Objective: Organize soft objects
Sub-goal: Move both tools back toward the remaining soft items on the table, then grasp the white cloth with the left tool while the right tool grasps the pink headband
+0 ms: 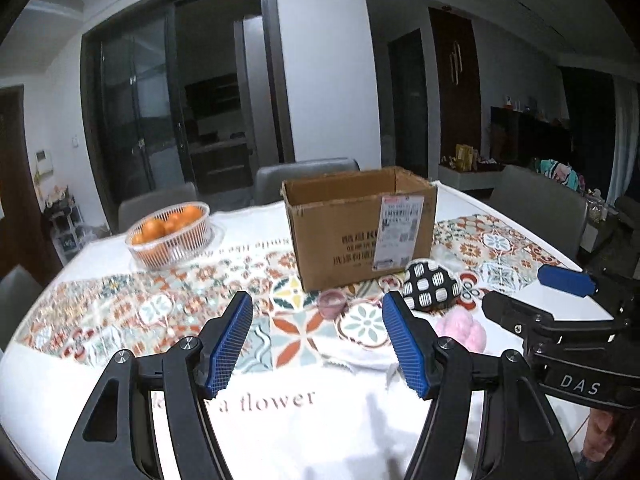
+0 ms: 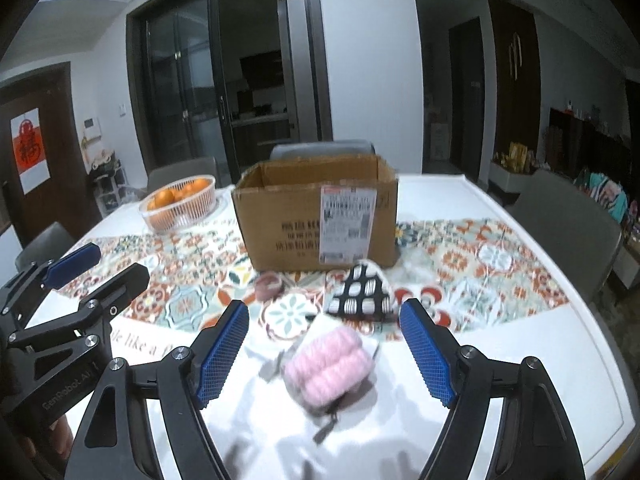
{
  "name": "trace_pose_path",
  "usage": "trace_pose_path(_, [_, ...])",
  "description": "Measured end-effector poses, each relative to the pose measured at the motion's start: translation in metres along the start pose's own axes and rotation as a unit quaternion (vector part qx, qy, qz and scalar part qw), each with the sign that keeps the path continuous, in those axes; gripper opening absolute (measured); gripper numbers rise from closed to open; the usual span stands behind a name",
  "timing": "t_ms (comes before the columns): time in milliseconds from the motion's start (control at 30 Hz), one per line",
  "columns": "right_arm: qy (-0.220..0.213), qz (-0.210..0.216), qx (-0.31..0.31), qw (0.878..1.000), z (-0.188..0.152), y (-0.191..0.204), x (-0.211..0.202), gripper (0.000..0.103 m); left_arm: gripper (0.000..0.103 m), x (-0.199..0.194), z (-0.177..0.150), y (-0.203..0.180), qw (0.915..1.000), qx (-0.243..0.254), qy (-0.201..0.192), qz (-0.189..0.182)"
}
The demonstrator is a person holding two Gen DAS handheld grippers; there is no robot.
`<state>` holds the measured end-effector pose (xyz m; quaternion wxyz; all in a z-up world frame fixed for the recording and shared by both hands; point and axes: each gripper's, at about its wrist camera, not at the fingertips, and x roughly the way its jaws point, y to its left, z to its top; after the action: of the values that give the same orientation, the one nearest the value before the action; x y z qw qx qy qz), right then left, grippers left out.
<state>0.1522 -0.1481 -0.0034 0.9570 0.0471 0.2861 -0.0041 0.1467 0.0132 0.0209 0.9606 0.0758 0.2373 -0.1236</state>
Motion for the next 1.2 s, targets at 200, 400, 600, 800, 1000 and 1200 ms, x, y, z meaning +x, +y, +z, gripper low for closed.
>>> trace_pose_path(200, [0.031,0.001,0.005,1.0,-0.016,-0.002,0.013,0.079,0.067,0.013,-0.017,-0.001,0.9996,0.002,0.028,-0.01])
trace_pose_path(400, [0.055,0.0,-0.003,0.998,-0.027,-0.001,0.027,0.079,0.067,0.027,-0.029,-0.002,0.9987,0.001,0.05,-0.01])
trace_pose_path(600, [0.075,-0.001,-0.008,0.997,-0.034,-0.002,0.045,0.079,0.067,0.047,-0.038,-0.003,0.9975,0.007,0.069,-0.015])
trace_pose_path(800, [0.076,-0.01,-0.026,0.997,-0.038,-0.001,0.058,0.079,0.067,0.066,-0.044,-0.006,0.9963,0.013,0.083,-0.018])
trace_pose_path(1000, [0.073,-0.013,-0.049,0.996,-0.04,-0.002,0.071,0.079,0.067,0.087,-0.048,-0.01,0.9948,0.017,0.097,-0.027])
trace_pose_path(1200, [0.076,-0.009,-0.054,0.996,-0.042,-0.004,0.084,0.079,0.067,0.109,-0.054,-0.014,0.9926,0.014,0.114,-0.038])
